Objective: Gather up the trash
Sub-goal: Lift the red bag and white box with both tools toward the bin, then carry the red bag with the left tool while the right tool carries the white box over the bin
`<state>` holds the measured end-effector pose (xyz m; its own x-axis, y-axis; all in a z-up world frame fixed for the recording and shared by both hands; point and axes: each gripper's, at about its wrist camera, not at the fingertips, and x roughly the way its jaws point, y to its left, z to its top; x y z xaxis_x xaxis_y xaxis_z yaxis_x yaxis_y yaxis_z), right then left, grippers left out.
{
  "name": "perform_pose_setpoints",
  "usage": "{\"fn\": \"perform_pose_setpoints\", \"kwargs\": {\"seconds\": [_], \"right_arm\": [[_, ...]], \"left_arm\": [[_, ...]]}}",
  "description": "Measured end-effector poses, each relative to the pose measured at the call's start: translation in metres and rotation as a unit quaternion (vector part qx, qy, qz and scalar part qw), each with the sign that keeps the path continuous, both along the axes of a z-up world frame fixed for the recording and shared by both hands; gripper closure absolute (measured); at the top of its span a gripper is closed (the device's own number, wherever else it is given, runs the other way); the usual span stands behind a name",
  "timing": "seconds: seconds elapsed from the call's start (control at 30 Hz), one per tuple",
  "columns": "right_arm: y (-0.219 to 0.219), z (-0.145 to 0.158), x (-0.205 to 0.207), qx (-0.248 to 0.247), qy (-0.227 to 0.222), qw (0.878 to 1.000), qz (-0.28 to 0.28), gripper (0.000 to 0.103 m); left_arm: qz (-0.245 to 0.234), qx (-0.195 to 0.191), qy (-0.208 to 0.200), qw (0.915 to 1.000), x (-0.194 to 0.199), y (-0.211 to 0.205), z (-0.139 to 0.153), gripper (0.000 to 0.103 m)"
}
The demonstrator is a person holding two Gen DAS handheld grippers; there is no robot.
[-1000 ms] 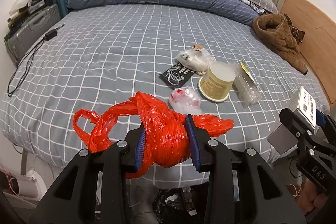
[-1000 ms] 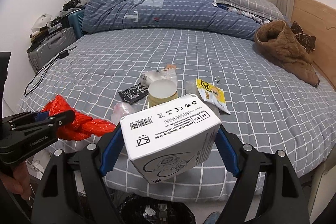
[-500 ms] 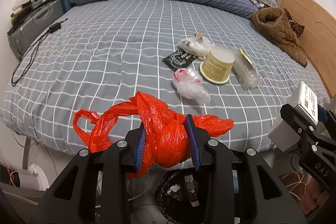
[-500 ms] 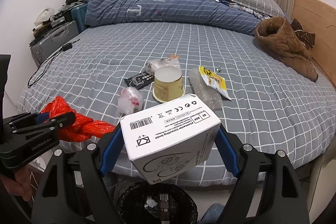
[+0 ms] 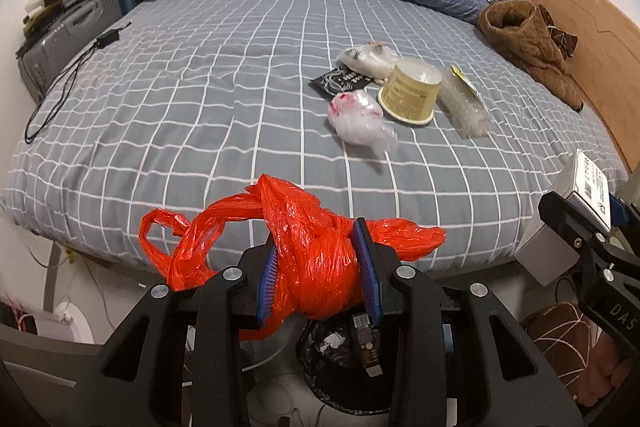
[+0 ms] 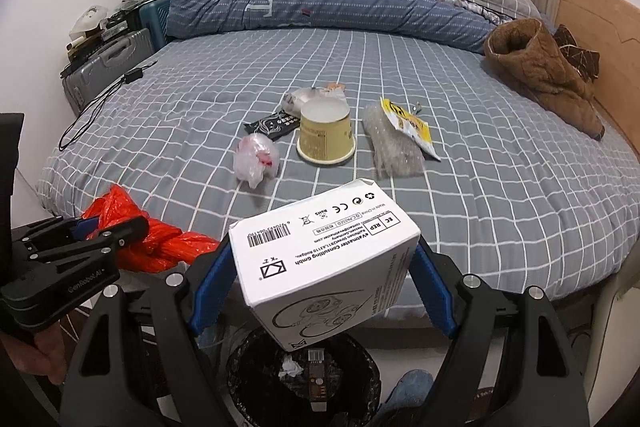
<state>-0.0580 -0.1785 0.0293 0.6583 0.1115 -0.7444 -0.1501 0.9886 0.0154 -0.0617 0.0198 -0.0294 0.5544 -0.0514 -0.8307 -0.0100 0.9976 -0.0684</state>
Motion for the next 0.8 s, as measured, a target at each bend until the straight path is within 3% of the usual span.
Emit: {"fn": "perform_pose_setpoints", "kwargs": {"seconds": [0.43,0.8], "right_arm": [[-0.002,-0.016,-0.030,0.000,0.021,1.000,-0.002,0.026],[-0.002,-0.048,-0.055,-0.009,0.053,0.999,0.000,0.026]], "left_arm": [[0.003,-0.009,0.017,0.9998,-0.034,-0.007,-0.018,0.069],[0.005,-0.009,0.038,0.9992,-0.064,-0.017,-0.050,0.069]]}}
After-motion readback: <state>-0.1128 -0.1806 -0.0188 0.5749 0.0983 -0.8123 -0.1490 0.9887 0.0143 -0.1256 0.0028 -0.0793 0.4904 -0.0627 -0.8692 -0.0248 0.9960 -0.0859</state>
